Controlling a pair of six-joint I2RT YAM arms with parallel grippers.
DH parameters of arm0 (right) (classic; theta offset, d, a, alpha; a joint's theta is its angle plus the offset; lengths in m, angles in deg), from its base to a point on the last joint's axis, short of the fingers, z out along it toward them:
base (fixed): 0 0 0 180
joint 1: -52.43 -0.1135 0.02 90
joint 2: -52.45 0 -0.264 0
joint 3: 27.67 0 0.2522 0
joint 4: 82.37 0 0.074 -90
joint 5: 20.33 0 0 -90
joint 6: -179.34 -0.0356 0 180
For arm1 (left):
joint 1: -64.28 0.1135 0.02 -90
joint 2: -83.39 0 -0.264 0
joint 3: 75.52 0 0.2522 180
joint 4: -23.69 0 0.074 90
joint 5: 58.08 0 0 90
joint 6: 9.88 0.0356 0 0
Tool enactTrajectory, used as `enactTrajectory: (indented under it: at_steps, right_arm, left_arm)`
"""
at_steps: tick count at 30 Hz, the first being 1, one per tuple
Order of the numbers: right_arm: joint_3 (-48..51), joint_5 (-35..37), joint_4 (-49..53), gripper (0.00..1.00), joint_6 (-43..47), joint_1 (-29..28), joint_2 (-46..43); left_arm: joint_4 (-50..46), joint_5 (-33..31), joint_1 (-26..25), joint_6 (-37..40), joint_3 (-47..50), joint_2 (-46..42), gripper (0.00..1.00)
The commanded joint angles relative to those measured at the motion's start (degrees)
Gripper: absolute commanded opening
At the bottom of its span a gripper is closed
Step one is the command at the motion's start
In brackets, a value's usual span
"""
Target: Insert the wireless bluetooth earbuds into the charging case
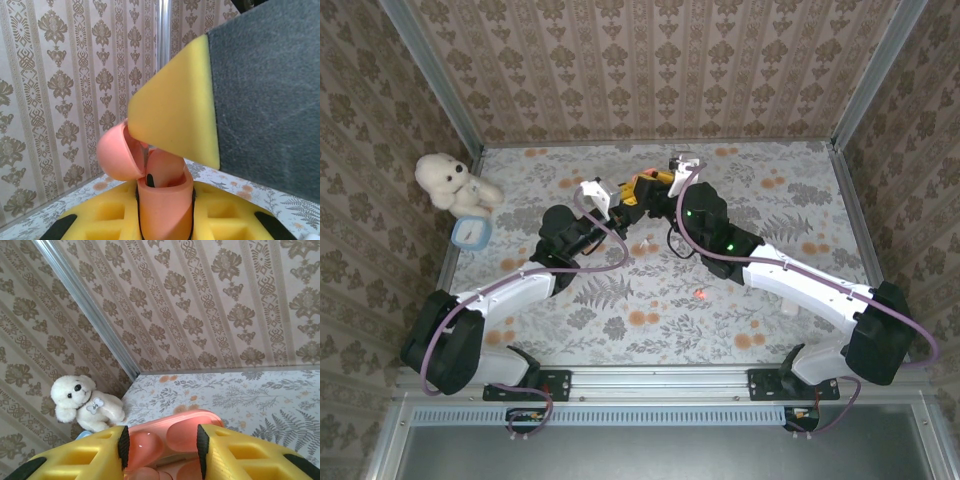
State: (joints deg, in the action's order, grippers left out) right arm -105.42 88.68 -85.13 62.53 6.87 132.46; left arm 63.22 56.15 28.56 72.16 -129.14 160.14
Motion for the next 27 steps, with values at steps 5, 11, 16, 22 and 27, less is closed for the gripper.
enactTrajectory:
  at_steps: [5,11,16,22,27]
  right_arm:
    - [0.47,1.43,3.35,0.45,-2.98,0.93,0.5]
    - [-3.01,-2.73,6.81,0.54,-7.29,1.52,0.37]
    - [-5.2,-6.92,7.94,0.62,-9.72,1.54,0.07]
    - [-5.8,-8.88,9.0,0.68,-11.53,1.64,-2.37]
    - [-4.26,-9.51,10.9,0.77,-14.06,1.67,-7.2]
  left_arm:
    - [5.24,1.08,-0.62,0.2,-1.36,-2.23,0.0]
    - [5.06,0.99,-0.66,0.29,-0.9,-2.06,0.0]
    - [5.06,0.49,-0.75,0.55,-0.5,-2.06,0.0]
    - [5.1,0.28,-0.75,0.66,-0.29,-2.09,0.0]
    - [5.06,-0.34,-0.71,0.84,-0.14,-1.88,0.0]
